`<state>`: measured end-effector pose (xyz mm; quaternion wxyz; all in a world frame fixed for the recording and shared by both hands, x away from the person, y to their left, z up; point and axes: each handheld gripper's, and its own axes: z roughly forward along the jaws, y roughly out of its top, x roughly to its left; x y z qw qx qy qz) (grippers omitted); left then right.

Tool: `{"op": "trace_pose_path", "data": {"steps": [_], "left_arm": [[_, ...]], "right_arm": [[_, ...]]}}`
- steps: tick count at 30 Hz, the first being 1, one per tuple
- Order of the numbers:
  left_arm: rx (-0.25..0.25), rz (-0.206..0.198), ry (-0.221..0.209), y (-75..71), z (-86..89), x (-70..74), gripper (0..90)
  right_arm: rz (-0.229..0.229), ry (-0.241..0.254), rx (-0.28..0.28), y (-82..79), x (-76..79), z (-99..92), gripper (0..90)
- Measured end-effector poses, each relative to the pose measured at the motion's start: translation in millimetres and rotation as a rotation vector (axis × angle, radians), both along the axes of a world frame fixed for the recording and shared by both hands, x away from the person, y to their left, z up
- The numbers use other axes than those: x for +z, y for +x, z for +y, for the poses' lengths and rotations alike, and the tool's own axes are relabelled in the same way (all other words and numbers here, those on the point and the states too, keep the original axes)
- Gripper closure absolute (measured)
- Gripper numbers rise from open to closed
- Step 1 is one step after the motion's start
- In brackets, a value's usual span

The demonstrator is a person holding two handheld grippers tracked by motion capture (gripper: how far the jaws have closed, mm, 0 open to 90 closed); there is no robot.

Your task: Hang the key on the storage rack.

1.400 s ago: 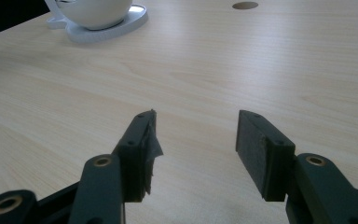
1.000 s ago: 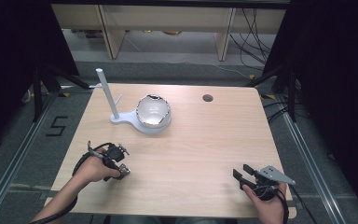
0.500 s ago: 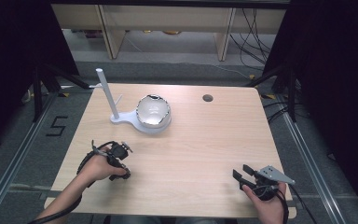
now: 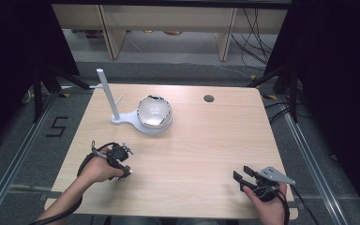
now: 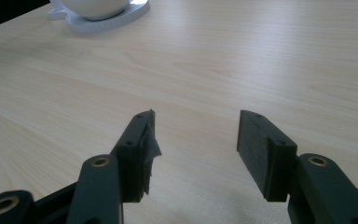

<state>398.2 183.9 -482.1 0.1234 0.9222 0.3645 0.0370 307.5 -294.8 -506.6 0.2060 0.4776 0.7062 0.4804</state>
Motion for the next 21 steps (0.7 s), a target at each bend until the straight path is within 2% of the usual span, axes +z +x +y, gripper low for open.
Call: {"op": "trace_pose_path", "data": {"steps": [1, 4, 7, 8, 9, 11, 12, 13, 16, 18, 19, 20, 21], "left_arm": [[0.002, 0.007, -0.003, 0.2, 0.8, 0.0, 67.9], [-0.001, 0.014, 0.000, 1.8, 1.0, 0.3, 67.5], [-0.001, 0.018, 0.014, 1.4, -1.1, 0.8, 67.6], [0.001, 0.015, 0.013, 1.1, -1.6, 0.5, 67.5], [0.000, 0.018, 0.018, 1.0, -1.7, 0.7, 66.9], [0.009, 0.004, 0.022, -0.1, -1.7, 0.0, 60.0], [0.012, 0.002, 0.032, -1.1, -1.5, 0.2, 56.0], [0.008, -0.010, 0.039, -2.6, -1.2, 0.5, 53.5], [0.006, -0.023, 0.031, -7.0, 0.0, 2.5, 50.7], [0.008, -0.037, 0.028, -8.6, 0.0, 3.3, 50.0], [0.008, -0.045, 0.028, -8.9, -0.3, 3.7, 50.2], [0.008, -0.053, 0.035, -9.3, -1.1, 3.7, 51.0], [0.009, -0.057, 0.032, -9.4, -1.5, 2.5, 52.0]], "right_arm": [[0.009, -0.020, -0.007, -0.4, 0.4, -0.5, 47.6], [0.016, -0.003, -0.005, -0.8, 0.2, 1.1, 47.5], [0.023, -0.009, -0.013, -1.7, 0.4, 1.9, 47.5], [0.003, -0.025, -0.007, -0.6, 0.2, 0.6, 47.5], [0.042, 0.009, -0.021, -2.9, 0.8, 3.3, 47.5], [0.057, 0.016, -0.022, -3.7, 1.6, 3.4, 47.5], [0.057, 0.015, -0.022, -3.8, 1.6, 3.1, 47.5], [0.036, -0.008, -0.015, -2.5, 1.0, 1.3, 47.4], [0.021, -0.005, -0.006, -1.0, 0.2, 0.4, 47.4], [0.020, -0.025, -0.006, -0.3, -0.3, -0.2, 47.4], [0.058, 0.018, -0.027, -3.8, 1.0, 3.9, 47.4], [0.007, -0.014, 0.000, -0.2, -0.6, 1.4, 47.4], [0.014, -0.013, -0.001, -0.5, -0.5, 2.2, 47.3]]}}
